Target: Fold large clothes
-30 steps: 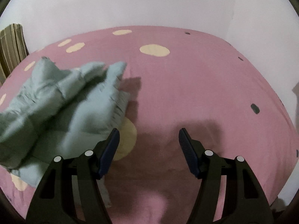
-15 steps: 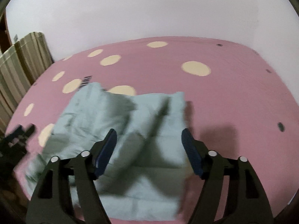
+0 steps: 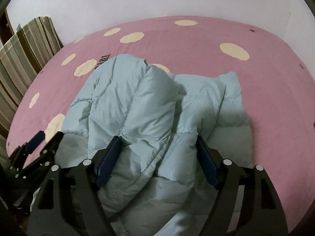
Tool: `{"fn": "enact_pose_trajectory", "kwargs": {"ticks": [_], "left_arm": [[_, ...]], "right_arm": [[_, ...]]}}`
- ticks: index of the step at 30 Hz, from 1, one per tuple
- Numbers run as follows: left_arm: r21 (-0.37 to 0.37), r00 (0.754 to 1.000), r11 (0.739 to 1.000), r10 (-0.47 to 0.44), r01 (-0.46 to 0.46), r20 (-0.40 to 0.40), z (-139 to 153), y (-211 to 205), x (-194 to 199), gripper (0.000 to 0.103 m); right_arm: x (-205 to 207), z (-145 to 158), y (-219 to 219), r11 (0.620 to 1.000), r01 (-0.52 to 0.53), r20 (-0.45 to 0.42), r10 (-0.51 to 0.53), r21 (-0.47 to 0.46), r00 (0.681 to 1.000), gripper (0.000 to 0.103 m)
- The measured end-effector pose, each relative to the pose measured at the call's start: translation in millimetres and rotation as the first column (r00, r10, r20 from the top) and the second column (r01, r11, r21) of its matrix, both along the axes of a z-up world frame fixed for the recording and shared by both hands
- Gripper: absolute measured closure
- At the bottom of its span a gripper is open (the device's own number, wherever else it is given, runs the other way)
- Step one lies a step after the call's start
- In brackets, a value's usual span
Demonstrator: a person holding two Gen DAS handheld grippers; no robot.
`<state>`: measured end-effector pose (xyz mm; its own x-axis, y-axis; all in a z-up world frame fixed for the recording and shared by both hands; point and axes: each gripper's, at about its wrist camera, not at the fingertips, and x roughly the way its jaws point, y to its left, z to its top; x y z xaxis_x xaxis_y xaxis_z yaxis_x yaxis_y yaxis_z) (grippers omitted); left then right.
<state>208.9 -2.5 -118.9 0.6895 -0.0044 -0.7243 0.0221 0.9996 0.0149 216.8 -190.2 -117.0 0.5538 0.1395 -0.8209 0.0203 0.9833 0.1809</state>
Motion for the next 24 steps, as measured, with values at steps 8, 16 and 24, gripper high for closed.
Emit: {"fn": "enact_pose_trajectory", "kwargs": {"ticks": [8, 16, 24], "left_arm": [[-0.046, 1.000, 0.999, -0.023, 0.023, 0.007, 11.6, 2.8, -0.8, 0.039], [-0.065, 0.992, 0.990, -0.119, 0.122, 0.049, 29.8, -26.3, -2.9, 0.039], [-0.060, 0.977, 0.976, -0.209, 0.207, -0.034, 3.9, -74.7, 10.5, 0.039]], "right_arm": [[-7.6, 24.2, -0.8, 0.998, -0.051, 0.076, 0.049, 0.023, 0.996, 0.095], [-15.7, 33.3, -49.6, 1.000, 0.009, 0.093, -0.007, -0.022, 0.996, 0.096], [-9.4, -14.0, -100.3, 0.996, 0.079, -0.012, -0.080, -0.034, 0.997, 0.097]]}}
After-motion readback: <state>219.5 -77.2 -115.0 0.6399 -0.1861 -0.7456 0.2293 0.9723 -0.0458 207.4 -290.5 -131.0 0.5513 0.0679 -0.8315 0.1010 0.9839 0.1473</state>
